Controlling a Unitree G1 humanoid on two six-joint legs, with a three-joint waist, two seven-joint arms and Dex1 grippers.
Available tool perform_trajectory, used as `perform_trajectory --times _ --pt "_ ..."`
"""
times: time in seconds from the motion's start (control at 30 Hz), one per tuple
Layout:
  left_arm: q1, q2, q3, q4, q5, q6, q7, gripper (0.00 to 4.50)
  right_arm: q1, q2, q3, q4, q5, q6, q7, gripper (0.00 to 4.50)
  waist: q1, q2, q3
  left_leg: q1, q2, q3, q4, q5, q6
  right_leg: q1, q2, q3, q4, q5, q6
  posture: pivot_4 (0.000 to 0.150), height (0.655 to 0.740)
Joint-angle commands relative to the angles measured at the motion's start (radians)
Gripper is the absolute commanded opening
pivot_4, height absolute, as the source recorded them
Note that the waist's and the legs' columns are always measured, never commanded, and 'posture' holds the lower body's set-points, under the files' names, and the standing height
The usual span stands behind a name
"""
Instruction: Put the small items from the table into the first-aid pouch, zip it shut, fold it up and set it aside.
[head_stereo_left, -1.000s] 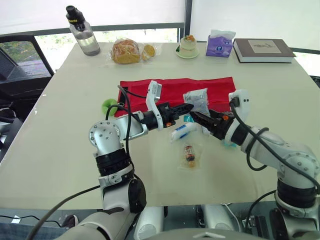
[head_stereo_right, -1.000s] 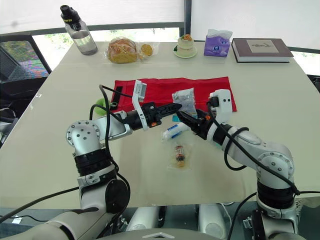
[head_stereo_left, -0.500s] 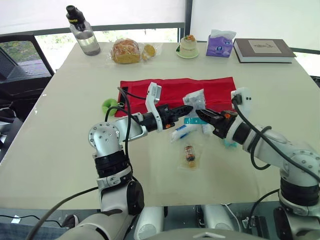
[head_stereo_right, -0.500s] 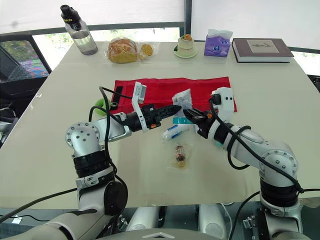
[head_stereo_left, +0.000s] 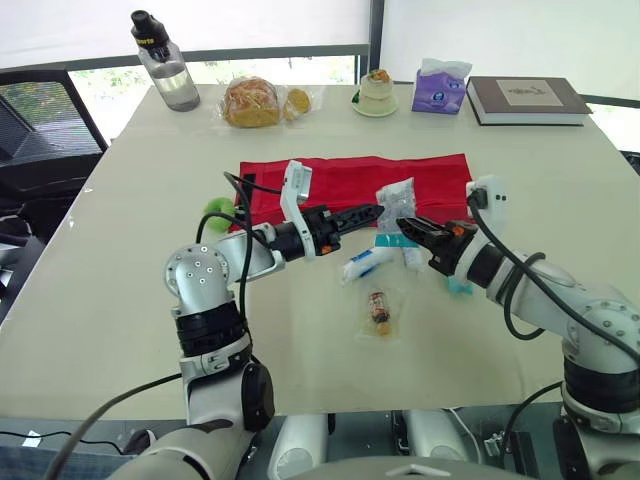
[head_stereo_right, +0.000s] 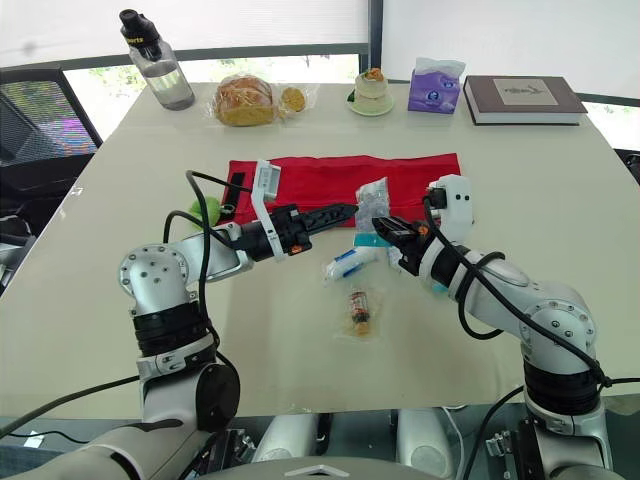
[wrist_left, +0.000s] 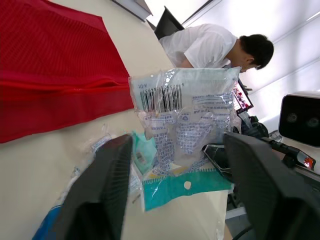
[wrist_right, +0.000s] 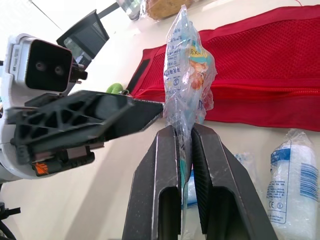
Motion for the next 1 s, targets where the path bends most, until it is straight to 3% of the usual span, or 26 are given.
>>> perform_trajectory --times 0.03,0.2,0.47,0.6,1.0 --pt "0.014 0.099 -0.035 -0.048 0.03 -0.087 -0.074 4.47 0.008 -0.015 -0.02 -0.014 0.029 -0.03 0.006 0.0 0.0 0.0 0.0 0.0 0.0 0.0 0.0 0.0 0.0 0.0 0.0 0.0 0.0 0.0 0.0 0.15 0.74" --pt "0.065 0.371 -0.277 0.028 0.361 -0.42 -0.225 4.47 0.026 -0.048 -0.033 -0.003 0.033 -0.041 0.02 0.0 0.0 0.0 0.0 0.0 0.0 0.001 -0.003 0.0 0.0 -0.001 0.0 0.002 -0.001 0.0 -0.001 0.15 0.74" --pt "0.039 0.556 -0.542 0.308 0.864 -0.995 -0.299 4.47 0.041 -0.068 -0.028 0.003 0.03 -0.059 0.035 0.0 0.003 0.0 0.0 -0.006 0.001 0.004 -0.006 0.0 0.0 -0.01 -0.001 0.004 -0.001 0.0 -0.001 0.15 0.74" --pt "0.019 0.552 -0.608 0.401 1.024 -1.162 -0.262 4.47 0.045 -0.066 -0.018 0.001 0.017 -0.068 0.035 0.0 0.003 0.0 0.0 -0.016 0.001 0.004 -0.005 0.0 0.0 -0.02 0.0 0.004 0.0 0.001 -0.001 0.15 0.74" --pt "-0.041 0.481 -0.621 0.609 1.206 -1.399 -0.21 4.47 0.065 -0.063 0.0 -0.017 0.01 -0.085 0.026 0.0 0.0 0.0 0.0 -0.016 0.001 0.004 -0.003 0.0 0.0 -0.02 0.001 0.003 0.002 0.001 0.0 0.15 0.74"
